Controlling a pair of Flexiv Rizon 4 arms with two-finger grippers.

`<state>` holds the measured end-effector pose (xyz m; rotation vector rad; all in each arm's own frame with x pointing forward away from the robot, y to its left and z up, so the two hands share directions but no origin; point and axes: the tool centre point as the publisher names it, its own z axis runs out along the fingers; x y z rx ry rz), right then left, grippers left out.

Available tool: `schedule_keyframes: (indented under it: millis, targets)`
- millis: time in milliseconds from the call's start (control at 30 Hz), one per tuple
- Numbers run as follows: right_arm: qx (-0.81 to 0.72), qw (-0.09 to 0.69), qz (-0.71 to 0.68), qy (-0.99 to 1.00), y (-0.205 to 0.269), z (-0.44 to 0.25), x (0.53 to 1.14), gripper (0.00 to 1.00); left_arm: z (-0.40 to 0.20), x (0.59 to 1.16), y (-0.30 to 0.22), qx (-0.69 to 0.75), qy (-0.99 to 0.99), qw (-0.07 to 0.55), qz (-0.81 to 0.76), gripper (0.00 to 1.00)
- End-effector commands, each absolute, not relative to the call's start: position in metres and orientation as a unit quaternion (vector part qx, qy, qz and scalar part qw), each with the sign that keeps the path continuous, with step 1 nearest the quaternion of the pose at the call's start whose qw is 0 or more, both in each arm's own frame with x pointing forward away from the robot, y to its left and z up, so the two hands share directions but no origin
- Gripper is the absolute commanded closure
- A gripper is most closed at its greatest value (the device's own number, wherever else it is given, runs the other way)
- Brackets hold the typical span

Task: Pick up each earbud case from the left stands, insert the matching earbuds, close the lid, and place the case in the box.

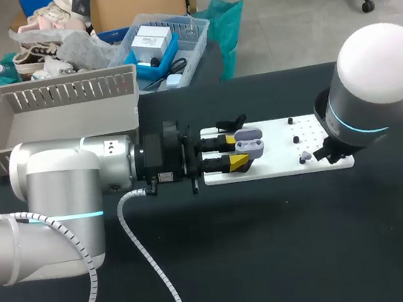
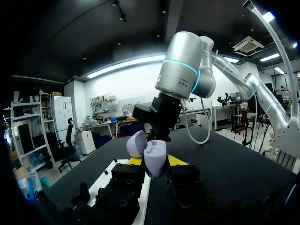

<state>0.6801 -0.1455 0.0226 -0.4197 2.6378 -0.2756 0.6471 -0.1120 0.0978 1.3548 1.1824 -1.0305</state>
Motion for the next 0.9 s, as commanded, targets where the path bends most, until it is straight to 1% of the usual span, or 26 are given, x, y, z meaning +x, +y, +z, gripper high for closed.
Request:
schedule_keyframes:
  millis: [33,433,467,500,533,567,600,633,700,733,867,900]
  targets:
    - [-0.152,0.223,-0.103,0.958,-0.1444,0.0182,0.6840,0.56,0.0976,0.6473,-0.1126,0.563,0.491,0.509,-0.427,1.00]
    - [-0.150,0.221,-0.107,0.958,-0.1455,0.0157,0.6886,0.62,0.0976,0.6473,-0.1126,0.563,0.491,0.509,-0.427,1.00]
    - [-0.150,0.220,-0.106,0.958,-0.1455,0.0156,0.6887,0.65,0.0976,0.6473,-0.1126,0.563,0.491,0.509,-0.427,1.00]
    - [-0.150,0.220,-0.106,0.958,-0.1455,0.0156,0.6888,0.78,0.0976,0.6473,-0.1126,0.563,0.491,0.509,-0.427,1.00]
    - [-0.151,0.220,-0.106,0.958,-0.1455,0.0156,0.6888,0.87,0.0976,0.6473,-0.1126,0.563,0.491,0.509,-0.427,1.00]
    - [-0.151,0.219,-0.106,0.958,-0.1454,0.0154,0.6891,0.87,0.0976,0.6473,-0.1126,0.563,0.491,0.509,-0.427,1.00]
    - [-0.151,0.219,-0.106,0.958,-0.1454,0.0154,0.6891,0.84,0.0976,0.6473,-0.1126,0.563,0.491,0.509,-0.427,1.00]
    - [-0.150,0.219,-0.106,0.958,-0.1454,0.0153,0.6892,0.75,0.0976,0.6473,-0.1126,0.563,0.491,0.509,-0.427,1.00]
    - [-0.150,0.219,-0.107,0.958,-0.1454,0.0153,0.6892,0.69,0.0976,0.6473,-0.1126,0.563,0.491,0.509,-0.427,1.00]
    - [-0.150,0.218,-0.107,0.958,-0.1457,0.0151,0.6891,0.68,0.0976,0.6473,-0.1126,0.563,0.491,0.509,-0.427,1.00]
    - [-0.149,0.217,-0.108,0.959,-0.1474,0.0134,0.6893,0.73,0.0976,0.6473,-0.1126,0.563,0.491,0.509,-0.427,1.00]
    - [-0.149,0.217,-0.109,0.959,-0.1474,0.0134,0.6893,0.79,0.0976,0.6473,-0.1126,0.563,0.491,0.509,-0.427,1.00]
